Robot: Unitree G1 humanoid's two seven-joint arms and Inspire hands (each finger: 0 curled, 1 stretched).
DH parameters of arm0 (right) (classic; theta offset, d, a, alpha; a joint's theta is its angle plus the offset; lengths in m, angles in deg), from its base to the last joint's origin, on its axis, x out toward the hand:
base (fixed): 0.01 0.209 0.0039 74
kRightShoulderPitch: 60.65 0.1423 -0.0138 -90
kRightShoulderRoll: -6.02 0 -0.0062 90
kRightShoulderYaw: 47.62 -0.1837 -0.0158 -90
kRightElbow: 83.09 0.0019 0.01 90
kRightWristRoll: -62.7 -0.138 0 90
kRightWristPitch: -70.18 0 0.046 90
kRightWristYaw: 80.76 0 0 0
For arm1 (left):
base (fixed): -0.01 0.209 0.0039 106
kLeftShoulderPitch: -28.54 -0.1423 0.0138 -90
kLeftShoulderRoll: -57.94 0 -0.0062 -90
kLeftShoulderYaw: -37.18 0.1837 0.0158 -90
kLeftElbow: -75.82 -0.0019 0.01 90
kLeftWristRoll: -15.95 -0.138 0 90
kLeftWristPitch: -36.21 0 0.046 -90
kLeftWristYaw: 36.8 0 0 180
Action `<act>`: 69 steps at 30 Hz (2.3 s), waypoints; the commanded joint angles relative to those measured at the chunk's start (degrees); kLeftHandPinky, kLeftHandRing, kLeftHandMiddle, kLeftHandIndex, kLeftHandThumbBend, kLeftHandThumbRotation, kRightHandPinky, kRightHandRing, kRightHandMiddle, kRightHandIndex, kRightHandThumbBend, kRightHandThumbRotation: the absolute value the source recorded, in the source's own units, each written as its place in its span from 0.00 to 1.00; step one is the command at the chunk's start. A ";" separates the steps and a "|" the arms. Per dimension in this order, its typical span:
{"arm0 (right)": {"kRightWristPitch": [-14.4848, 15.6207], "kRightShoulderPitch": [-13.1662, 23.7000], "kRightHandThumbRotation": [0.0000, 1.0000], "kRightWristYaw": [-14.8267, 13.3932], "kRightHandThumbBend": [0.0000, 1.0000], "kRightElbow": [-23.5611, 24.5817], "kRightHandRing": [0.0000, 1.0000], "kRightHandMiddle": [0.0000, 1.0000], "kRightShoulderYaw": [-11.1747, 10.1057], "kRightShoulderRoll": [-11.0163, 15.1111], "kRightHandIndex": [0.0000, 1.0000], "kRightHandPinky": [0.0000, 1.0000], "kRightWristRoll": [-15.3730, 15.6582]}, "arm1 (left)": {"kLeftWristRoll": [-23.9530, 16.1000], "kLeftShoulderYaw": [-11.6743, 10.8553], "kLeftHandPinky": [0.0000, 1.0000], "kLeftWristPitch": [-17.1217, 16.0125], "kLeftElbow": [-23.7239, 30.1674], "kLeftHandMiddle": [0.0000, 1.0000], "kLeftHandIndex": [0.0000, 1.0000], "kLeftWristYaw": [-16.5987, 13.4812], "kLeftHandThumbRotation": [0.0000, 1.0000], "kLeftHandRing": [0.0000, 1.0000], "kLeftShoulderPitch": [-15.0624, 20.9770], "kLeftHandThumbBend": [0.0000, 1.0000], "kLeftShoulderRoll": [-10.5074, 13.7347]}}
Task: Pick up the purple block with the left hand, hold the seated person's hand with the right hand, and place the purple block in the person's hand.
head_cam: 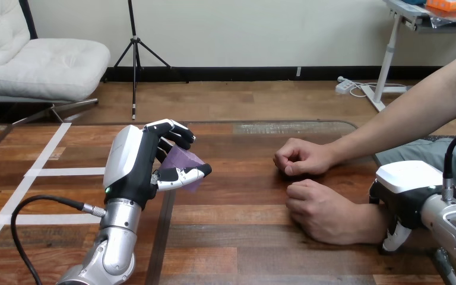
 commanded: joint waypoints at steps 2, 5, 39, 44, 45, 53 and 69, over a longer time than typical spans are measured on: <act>1.71 1.59 0.00 0.59 0.68 -2.43 0.45 0.53 0.94 0.74 0.61 0.35 -0.38 | 0.28 -0.59 0.40 -0.91 2.37 0.51 0.53 -1.16 0.00 0.45 3.66 0.64 0.71; 1.86 1.74 0.00 0.80 0.70 -2.76 0.45 0.53 1.33 0.84 0.60 0.35 -0.38 | 0.36 -0.65 0.40 -0.91 2.37 0.51 0.53 -1.11 0.00 0.45 3.65 0.64 0.69; 2.54 1.01 0.00 -0.64 0.76 -2.68 0.45 0.51 2.25 0.65 0.50 0.36 -1.36 | 0.22 -0.68 0.40 -1.09 2.45 0.51 0.53 -1.35 0.00 0.45 3.61 0.64 0.68; 2.31 0.75 0.00 -1.26 0.71 -2.48 0.47 0.52 1.99 0.73 0.52 0.37 -1.69 | 0.27 -0.73 0.40 -1.09 2.38 0.51 0.53 -1.31 0.00 0.45 3.64 0.64 0.66; 2.23 0.72 0.00 -1.30 0.71 -2.45 0.47 0.52 1.91 0.79 0.52 0.38 -1.86 | 0.28 -0.74 0.40 -0.98 2.38 0.51 0.53 -1.25 0.00 0.45 3.65 0.64 0.65; 2.11 0.45 0.00 -1.77 0.71 -1.67 0.46 0.51 1.16 1.05 0.52 0.37 -2.92 | 0.33 -0.77 0.40 -0.79 2.29 0.51 0.53 -1.17 0.00 0.45 3.72 0.64 0.59; 3.32 -0.24 0.00 -2.00 0.73 1.85 0.45 0.51 -0.74 1.50 0.50 0.37 -5.34 | 1.11 -1.14 0.40 -0.78 2.08 0.52 0.53 0.21 0.00 0.46 3.88 0.64 0.14</act>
